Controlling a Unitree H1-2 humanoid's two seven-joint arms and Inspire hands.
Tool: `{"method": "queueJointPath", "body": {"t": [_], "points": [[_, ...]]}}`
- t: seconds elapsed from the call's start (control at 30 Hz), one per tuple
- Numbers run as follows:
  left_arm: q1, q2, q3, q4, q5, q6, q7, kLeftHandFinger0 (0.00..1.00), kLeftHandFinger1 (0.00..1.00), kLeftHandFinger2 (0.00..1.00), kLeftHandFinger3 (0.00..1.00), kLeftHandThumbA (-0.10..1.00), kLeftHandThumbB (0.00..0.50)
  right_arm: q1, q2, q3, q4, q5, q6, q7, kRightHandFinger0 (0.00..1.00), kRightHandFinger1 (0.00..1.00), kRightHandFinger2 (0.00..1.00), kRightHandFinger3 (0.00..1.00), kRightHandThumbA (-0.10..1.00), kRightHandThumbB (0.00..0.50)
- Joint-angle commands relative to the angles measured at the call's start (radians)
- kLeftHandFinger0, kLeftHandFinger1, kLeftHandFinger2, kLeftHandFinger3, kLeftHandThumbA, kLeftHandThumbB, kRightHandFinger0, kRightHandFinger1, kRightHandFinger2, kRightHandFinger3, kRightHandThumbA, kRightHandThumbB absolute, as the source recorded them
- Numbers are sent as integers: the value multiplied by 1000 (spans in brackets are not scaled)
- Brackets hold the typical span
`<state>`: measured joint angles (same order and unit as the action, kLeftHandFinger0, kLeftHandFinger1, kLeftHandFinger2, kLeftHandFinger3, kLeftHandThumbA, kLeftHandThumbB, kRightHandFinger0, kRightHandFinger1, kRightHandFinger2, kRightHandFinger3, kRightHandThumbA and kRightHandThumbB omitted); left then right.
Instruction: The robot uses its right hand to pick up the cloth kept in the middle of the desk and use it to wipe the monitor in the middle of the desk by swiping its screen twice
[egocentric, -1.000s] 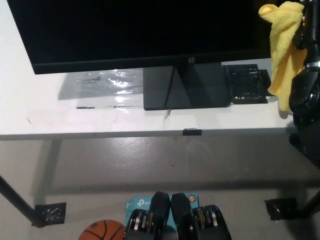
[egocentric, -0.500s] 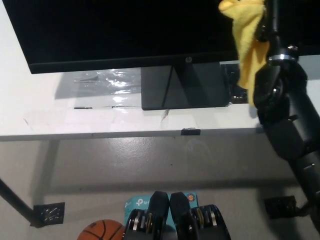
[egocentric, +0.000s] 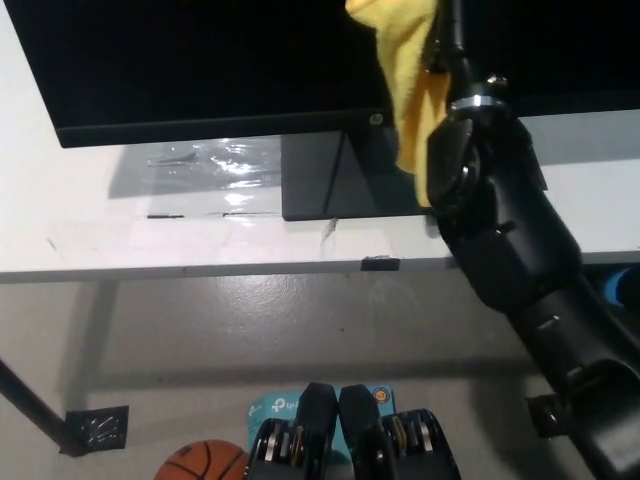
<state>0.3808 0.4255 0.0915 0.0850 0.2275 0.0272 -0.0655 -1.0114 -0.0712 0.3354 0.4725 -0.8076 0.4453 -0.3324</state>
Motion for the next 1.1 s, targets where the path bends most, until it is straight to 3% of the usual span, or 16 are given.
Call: {"method": "queueJointPath", "body": {"t": [0.0,0.03,0.07,0.17,0.27,0.33,0.37,0.43,0.5,0.6,0.7,0.8,0.87,0.97,1.0,1.07], "points": [[17,5,7,-56,4,16,2,532,544,687,912,237,0,-125,61,11,48,10,-41,-14,0,45,464,262,-100,188],[14,4,6,-44,4,4,5,538,545,684,910,223,0,-142,70,16,68,6,-44,-20,0,19,434,250,-100,201],[12,6,5,-33,3,-7,5,534,541,675,906,226,2,-152,78,17,82,7,-51,-29,0,2,407,188,-100,165],[17,7,5,-56,2,17,-5,563,565,698,926,263,2,-191,106,21,134,8,-68,-58,0,1,429,211,-100,96],[14,5,6,-41,-1,-6,2,542,551,684,914,265,6,-234,132,26,174,9,-59,-57,0,3,445,527,-100,32],[19,6,8,-45,-5,-4,-1,548,557,687,910,260,5,-245,142,28,187,10,-55,-58,0,3,446,561,-100,13],[19,6,7,-48,0,7,-1,540,546,687,913,264,3,-259,152,23,199,20,-63,-59,0,0,432,540,-100,67],[16,9,5,-27,1,-21,4,537,544,684,914,258,0,-272,161,19,212,28,-66,-57,0,0,429,549,-100,95],[15,9,5,-21,3,-23,6,541,549,686,914,272,7,-277,167,18,220,32,-79,-66,0,0,412,531,-100,89],[14,14,3,-24,8,-18,3,544,552,693,915,296,6,-265,197,30,209,31,-81,-64,0,0,389,470,-100,17],[10,11,4,-26,6,-21,5,505,517,664,890,280,8,-254,219,42,197,31,-93,-65,0,0,389,456,-100,40],[5,12,1,-18,8,-26,5,514,527,672,891,281,4,-243,242,57,194,25,-116,-89,0,0,334,385,-100,185],[3,15,-1,-12,15,-30,7,523,536,683,899,277,0,-226,260,59,177,36,-125,-80,0,0,336,367,-100,235],[2,11,1,-24,6,-12,1,527,538,684,906,280,7,-212,256,66,161,35,-120,-68,0,0,402,465,-100,212],[10,10,6,-38,4,-2,1,530,540,681,910,275,2,-203,249,74,167,25,-123,-82,0,0,410,501,-100,138],[15,9,9,-45,-2,5,-1,544,552,691,917,264,0,-195,240,82,169,14,-130,-98,0,0,431,559,-100,91]]}}
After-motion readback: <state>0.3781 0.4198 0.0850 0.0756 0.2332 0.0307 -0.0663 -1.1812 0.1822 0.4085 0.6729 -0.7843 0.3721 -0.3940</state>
